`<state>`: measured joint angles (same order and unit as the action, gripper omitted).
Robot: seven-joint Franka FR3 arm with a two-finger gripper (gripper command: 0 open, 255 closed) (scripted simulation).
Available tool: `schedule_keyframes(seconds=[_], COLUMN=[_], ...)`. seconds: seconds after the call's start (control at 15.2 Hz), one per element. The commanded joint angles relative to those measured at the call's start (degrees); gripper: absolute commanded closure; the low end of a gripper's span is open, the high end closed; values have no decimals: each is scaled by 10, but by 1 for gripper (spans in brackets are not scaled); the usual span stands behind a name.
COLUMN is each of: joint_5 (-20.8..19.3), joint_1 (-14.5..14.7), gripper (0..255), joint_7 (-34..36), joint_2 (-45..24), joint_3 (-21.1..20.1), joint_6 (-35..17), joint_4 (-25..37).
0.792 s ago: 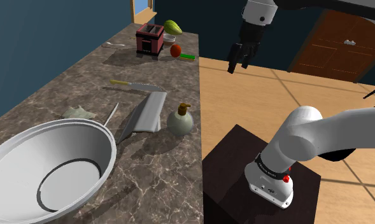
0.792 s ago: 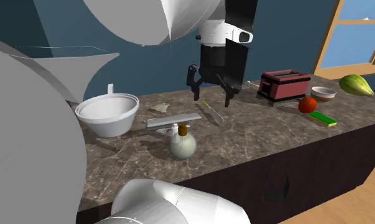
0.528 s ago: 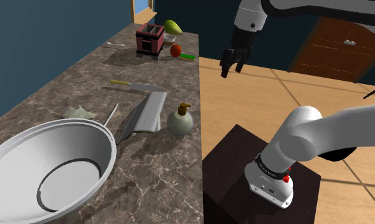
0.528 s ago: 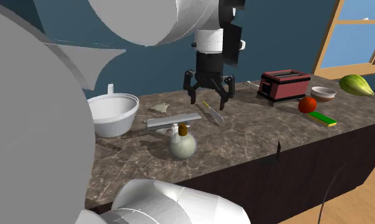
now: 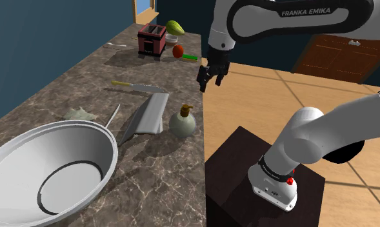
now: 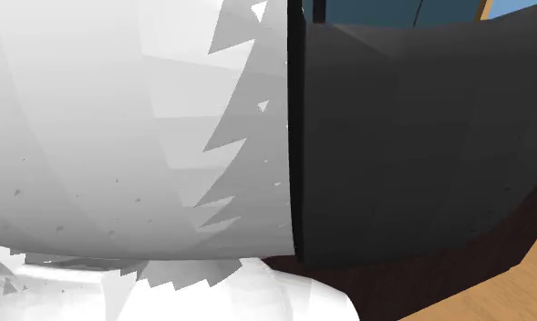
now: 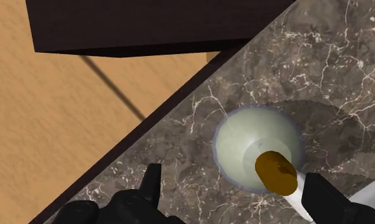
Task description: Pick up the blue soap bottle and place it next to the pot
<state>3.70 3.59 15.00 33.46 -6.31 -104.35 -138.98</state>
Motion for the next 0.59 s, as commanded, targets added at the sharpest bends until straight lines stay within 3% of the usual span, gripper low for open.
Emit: schedule_keyframes(seconds=[0.0, 0.53], joint_5=[5, 3], joint_1=[4, 16], gripper=[0, 0], joint_7=[13, 63], joint_2=[-37, -184], joint_3=[-14, -59], joint_6=[-35, -143], joint_4=[1, 36])
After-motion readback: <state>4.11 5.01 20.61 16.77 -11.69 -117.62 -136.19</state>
